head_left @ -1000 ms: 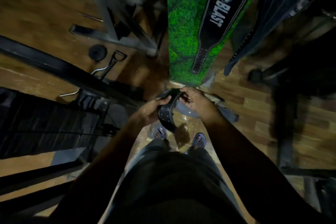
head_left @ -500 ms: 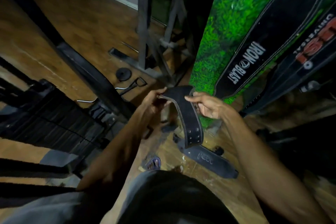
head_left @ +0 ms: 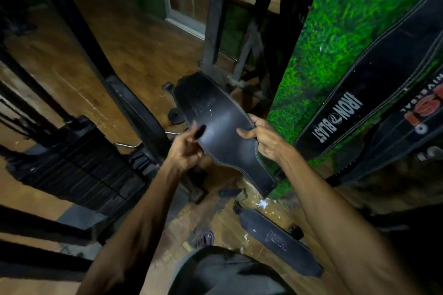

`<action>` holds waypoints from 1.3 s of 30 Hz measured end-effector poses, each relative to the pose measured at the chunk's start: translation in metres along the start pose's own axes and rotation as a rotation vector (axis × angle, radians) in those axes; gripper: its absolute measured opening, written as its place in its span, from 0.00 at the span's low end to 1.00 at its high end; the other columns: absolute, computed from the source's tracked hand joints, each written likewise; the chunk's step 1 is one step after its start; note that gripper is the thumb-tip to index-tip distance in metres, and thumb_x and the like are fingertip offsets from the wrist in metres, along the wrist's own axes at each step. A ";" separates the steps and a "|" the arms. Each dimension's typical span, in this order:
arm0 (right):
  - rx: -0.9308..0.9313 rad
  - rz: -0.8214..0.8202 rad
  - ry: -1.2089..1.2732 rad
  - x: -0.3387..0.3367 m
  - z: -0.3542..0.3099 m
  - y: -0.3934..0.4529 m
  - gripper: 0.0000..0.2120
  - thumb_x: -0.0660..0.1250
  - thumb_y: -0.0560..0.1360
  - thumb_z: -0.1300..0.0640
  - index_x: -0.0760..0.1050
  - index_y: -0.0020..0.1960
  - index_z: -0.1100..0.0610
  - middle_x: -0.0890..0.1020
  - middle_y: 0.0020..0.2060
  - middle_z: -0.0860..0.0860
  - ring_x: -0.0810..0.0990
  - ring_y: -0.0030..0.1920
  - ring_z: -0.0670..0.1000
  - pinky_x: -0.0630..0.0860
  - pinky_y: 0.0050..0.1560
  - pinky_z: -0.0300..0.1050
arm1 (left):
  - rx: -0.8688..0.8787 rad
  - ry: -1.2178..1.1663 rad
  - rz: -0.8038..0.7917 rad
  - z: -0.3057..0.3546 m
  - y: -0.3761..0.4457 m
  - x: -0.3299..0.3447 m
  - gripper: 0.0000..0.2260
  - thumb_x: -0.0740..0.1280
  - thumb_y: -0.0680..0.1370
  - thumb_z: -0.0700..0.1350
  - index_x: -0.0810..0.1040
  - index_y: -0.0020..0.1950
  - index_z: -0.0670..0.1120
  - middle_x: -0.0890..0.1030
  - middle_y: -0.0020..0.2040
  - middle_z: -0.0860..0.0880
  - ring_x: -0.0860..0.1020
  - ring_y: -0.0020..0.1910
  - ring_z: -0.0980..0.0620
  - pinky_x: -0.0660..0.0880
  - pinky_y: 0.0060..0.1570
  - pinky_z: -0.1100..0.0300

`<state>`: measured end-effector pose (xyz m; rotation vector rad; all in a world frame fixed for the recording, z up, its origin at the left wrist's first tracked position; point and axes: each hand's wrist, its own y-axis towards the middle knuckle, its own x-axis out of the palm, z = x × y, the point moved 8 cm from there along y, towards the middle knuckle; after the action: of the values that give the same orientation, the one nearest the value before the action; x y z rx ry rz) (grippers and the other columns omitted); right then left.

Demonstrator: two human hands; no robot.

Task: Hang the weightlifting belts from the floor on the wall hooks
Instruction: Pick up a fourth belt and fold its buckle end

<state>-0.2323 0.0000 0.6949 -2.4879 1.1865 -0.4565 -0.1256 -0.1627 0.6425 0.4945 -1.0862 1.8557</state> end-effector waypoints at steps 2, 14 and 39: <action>0.010 -0.052 -0.051 0.002 0.003 -0.004 0.23 0.67 0.72 0.80 0.78 0.56 0.56 0.85 0.48 0.49 0.85 0.46 0.43 0.81 0.51 0.36 | 0.041 -0.106 0.035 0.024 0.005 0.006 0.17 0.72 0.78 0.45 0.81 0.66 0.42 0.83 0.63 0.42 0.81 0.63 0.43 0.76 0.66 0.45; -0.168 0.093 -0.213 -0.013 -0.064 0.002 0.20 0.75 0.71 0.72 0.80 0.62 0.63 0.85 0.57 0.60 0.85 0.58 0.58 0.80 0.63 0.59 | 0.064 0.208 -0.141 0.014 -0.017 0.070 0.11 0.66 0.78 0.40 0.87 0.42 0.44 0.88 0.45 0.45 0.86 0.45 0.47 0.83 0.54 0.48; -0.093 -0.014 0.088 -0.025 -0.048 -0.025 0.18 0.70 0.74 0.60 0.78 0.63 0.60 0.84 0.51 0.53 0.82 0.52 0.51 0.77 0.60 0.49 | 0.283 0.685 -0.122 0.033 -0.006 0.131 0.17 0.68 0.77 0.30 0.77 0.66 0.31 0.81 0.59 0.35 0.81 0.54 0.44 0.82 0.54 0.56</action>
<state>-0.2509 0.0261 0.7451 -2.5799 1.2519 -0.5309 -0.1906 -0.1237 0.7547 0.0551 -0.3322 1.8653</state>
